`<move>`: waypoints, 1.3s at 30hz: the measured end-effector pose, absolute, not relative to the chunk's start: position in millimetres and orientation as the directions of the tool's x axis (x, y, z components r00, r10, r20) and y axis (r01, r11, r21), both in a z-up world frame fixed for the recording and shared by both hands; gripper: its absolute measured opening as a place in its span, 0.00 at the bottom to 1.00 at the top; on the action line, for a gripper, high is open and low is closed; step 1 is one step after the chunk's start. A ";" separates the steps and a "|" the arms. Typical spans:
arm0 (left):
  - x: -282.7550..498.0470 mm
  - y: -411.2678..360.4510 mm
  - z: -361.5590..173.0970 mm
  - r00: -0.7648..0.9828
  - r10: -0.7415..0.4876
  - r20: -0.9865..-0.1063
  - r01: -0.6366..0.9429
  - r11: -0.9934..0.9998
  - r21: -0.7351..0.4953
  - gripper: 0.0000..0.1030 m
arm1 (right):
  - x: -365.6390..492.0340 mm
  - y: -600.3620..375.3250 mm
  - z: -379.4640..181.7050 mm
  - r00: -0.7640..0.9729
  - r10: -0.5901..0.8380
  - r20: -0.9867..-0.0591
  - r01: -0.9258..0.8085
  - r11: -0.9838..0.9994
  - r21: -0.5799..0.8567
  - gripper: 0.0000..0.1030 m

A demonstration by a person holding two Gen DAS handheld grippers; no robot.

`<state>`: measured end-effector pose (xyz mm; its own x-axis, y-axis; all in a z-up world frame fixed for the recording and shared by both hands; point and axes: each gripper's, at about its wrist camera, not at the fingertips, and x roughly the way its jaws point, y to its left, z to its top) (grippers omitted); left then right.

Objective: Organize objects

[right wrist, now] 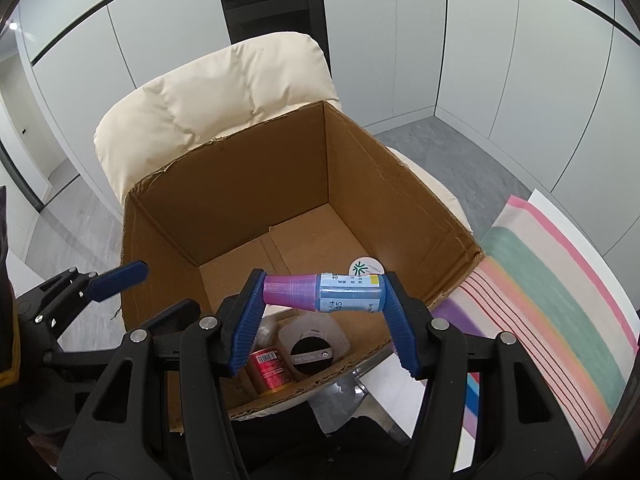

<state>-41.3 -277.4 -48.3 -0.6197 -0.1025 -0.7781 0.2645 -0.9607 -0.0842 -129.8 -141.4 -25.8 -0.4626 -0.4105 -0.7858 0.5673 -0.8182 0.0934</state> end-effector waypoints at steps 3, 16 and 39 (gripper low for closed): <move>-39.9 -285.3 -53.4 -0.581 -0.185 -0.793 0.362 -0.931 -0.047 0.95 | -130.5 -143.0 -27.4 -0.464 -0.413 -0.784 0.571 -0.815 0.092 0.58; -55.7 -270.9 -56.8 -0.554 -0.223 -0.802 0.394 -0.919 -0.017 0.96 | -139.5 -117.9 -22.4 -0.505 -0.392 -0.769 0.517 -0.851 0.095 1.00; -108.4 -169.9 -54.1 -0.599 -0.137 -0.789 0.235 -0.972 -0.009 1.00 | -163.1 2.3 -24.2 -0.564 -0.253 -0.786 0.323 -0.944 0.072 1.00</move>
